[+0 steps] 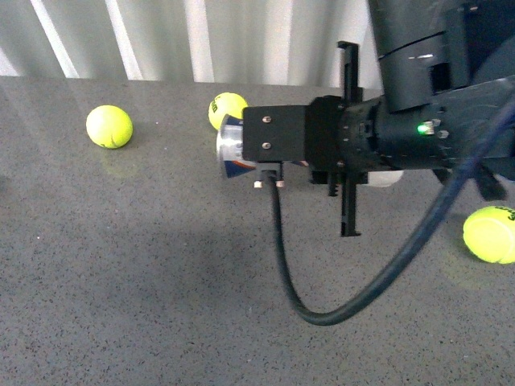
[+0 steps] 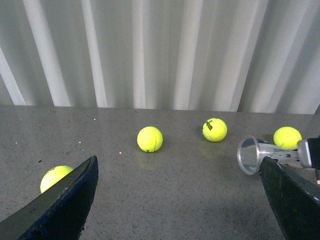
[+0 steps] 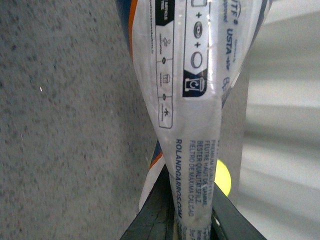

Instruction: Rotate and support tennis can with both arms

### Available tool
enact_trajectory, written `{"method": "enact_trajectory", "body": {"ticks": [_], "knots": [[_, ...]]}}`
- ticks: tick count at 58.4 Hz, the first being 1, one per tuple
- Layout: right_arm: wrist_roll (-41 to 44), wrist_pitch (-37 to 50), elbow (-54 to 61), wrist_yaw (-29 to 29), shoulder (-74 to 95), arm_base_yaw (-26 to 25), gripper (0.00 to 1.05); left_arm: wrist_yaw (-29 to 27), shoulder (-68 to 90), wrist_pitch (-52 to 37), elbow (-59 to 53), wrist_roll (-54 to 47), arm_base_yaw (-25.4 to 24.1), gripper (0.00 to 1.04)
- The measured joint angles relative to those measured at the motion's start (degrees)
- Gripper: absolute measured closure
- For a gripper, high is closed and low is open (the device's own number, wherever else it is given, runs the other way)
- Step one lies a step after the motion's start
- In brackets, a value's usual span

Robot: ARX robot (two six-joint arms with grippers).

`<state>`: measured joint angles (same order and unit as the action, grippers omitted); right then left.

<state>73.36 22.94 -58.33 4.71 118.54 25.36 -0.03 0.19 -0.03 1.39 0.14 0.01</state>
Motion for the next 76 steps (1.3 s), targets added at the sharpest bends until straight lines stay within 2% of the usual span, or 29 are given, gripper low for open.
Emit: {"method": "enact_trajectory", "body": {"ticks": [18,39,61,76], "knots": [[-1.3,-5.4,-11.4,0.4,9.0,3.5,0.99,0.0,0.0,0.0,0.0,0.0,0.0,0.07],[-6.0,-6.6,-15.1,2.6,11.2,8.3,0.99,0.0,0.0,0.0,0.0,0.0,0.0,0.07],[-6.8,-11.0,-13.3,1.9,11.1,7.1,1.00,0.0,0.0,0.0,0.0,0.0,0.0,0.07],[-7.0,-10.4,-12.1,2.0,11.1,6.5,0.57,0.0,0.0,0.0,0.0,0.0,0.0,0.07]]}}
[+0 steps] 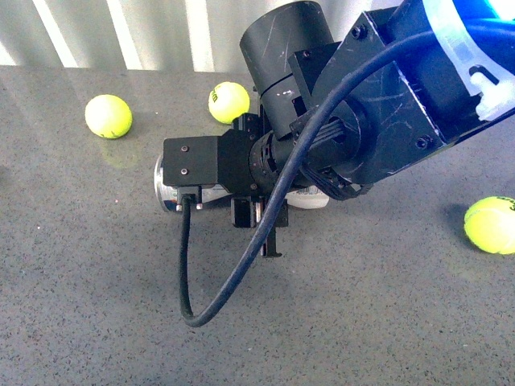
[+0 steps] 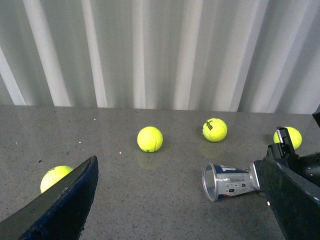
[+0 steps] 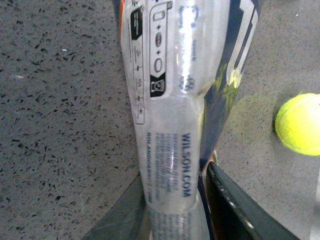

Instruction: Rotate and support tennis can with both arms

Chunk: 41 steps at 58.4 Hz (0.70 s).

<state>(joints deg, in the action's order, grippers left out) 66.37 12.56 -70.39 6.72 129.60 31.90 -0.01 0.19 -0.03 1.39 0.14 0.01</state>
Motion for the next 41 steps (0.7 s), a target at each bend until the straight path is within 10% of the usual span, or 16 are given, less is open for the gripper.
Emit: {"method": "enact_trajectory", "body": {"ticks": [19,41], "knots": [[-1.3,0.6,1.5,0.3,-1.5,-0.8,0.06,0.0,0.0,0.0,0.0,0.0,0.0,0.07],[-3.9,1.0,6.3,1.5,-8.1,-2.1,0.07,0.0,0.0,0.0,0.0,0.0,0.0,0.07]]}}
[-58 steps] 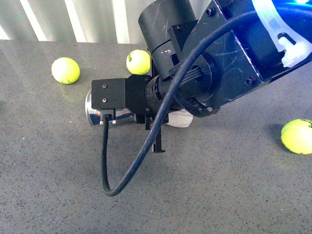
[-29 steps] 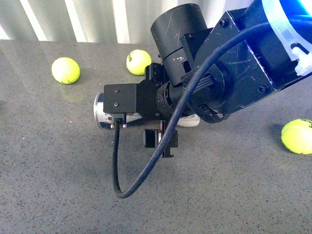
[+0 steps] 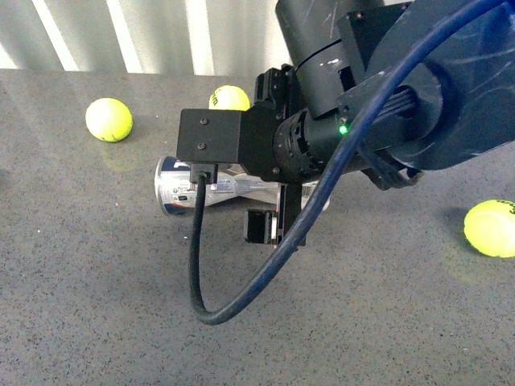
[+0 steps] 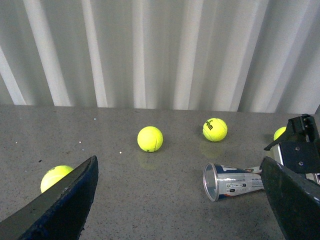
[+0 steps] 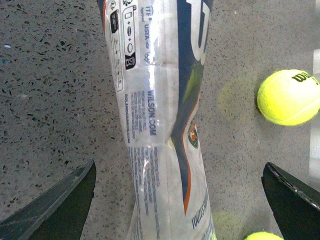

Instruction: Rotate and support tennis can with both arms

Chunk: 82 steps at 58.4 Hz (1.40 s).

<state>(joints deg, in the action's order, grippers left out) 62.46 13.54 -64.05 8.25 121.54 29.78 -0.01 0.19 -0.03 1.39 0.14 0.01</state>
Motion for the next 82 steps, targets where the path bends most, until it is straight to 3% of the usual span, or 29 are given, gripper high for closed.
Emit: {"method": "enact_trajectory", "body": {"ticks": [12,21,34,42,49,61,64,66,72,82], "knots": [[-6.8,2.6,5.1,2.6,-6.6,-2.9,0.07,0.0,0.0,0.0,0.0,0.0,0.0,0.07],[-14.1,8.7,9.8,2.3,-13.2,-8.6,0.07,0.0,0.0,0.0,0.0,0.0,0.0,0.07],[-23.9,20.2,16.8,-7.8,-24.9,-21.6,0.07,0.0,0.0,0.0,0.0,0.0,0.0,0.07],[-28.3,28.8,20.6,-18.6,-36.3,-27.2,0.07,0.0,0.0,0.0,0.0,0.0,0.0,0.07],[-31.0,32.2,23.3,-24.4,-47.0,-27.2,0.07,0.0,0.0,0.0,0.0,0.0,0.0,0.07],[-30.7,37.1,29.9,-33.1,-65.7,-20.2,0.07,0.0,0.0,0.0,0.0,0.0,0.0,0.07],[-34.7,28.0,29.2,-28.0,-70.5,-19.9,0.13,0.0,0.0,0.0,0.0,0.0,0.0,0.07],[-40.5,17.1,28.6,-22.6,-74.4,-19.9,0.20,0.0,0.0,0.0,0.0,0.0,0.0,0.07],[-53.1,-0.6,32.7,-16.6,-81.7,-20.8,0.38,0.0,0.0,0.0,0.0,0.0,0.0,0.07],[-59.9,-0.6,41.9,-14.8,-85.4,-23.1,0.66,0.0,0.0,0.0,0.0,0.0,0.0,0.07]]}}
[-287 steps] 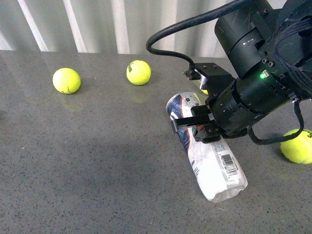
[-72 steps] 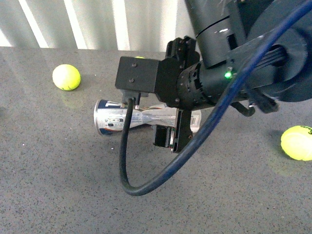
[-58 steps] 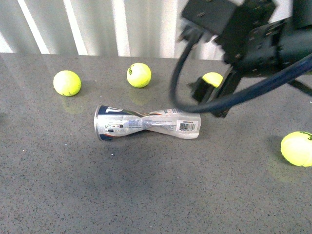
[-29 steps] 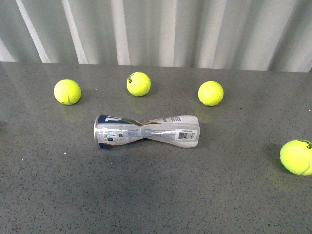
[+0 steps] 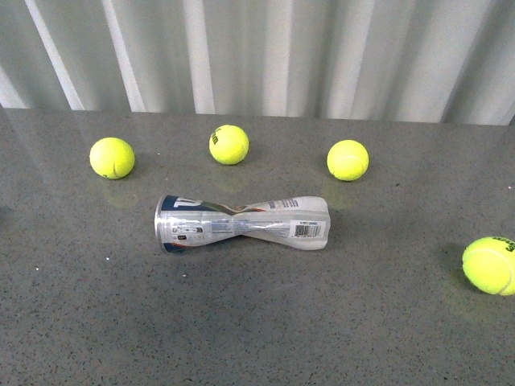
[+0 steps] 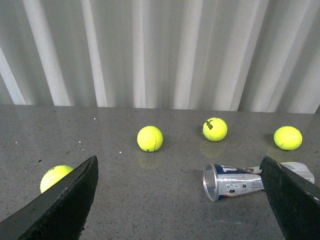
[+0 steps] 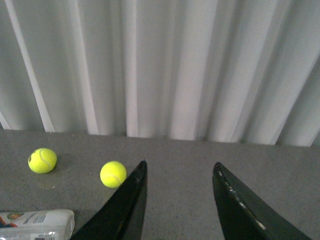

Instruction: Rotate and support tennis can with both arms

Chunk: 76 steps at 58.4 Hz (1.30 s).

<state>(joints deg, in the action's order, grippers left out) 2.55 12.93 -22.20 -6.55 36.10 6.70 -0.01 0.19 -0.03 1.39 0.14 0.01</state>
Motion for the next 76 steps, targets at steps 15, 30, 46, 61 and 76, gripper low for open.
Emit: {"method": "enact_trajectory", "body": {"ticks": [15,30,46,61,76], "knots": [[-1.8,2.6,9.2,6.2,-7.5,-6.5,1.01,0.0,0.0,0.0,0.0,0.0,0.0,0.07],[-1.8,2.6,14.4,6.4,-12.4,-6.6,1.01,0.0,0.0,0.0,0.0,0.0,0.0,0.07],[-1.8,1.1,17.7,6.4,-17.4,-6.6,1.01,0.0,0.0,0.0,0.0,0.0,0.0,0.07],[-1.8,-1.2,19.5,6.4,-21.6,-6.6,1.01,0.0,0.0,0.0,0.0,0.0,0.0,0.07],[-1.9,-2.4,21.9,6.4,-25.7,-6.6,1.01,0.0,0.0,0.0,0.0,0.0,0.0,0.07]]}}
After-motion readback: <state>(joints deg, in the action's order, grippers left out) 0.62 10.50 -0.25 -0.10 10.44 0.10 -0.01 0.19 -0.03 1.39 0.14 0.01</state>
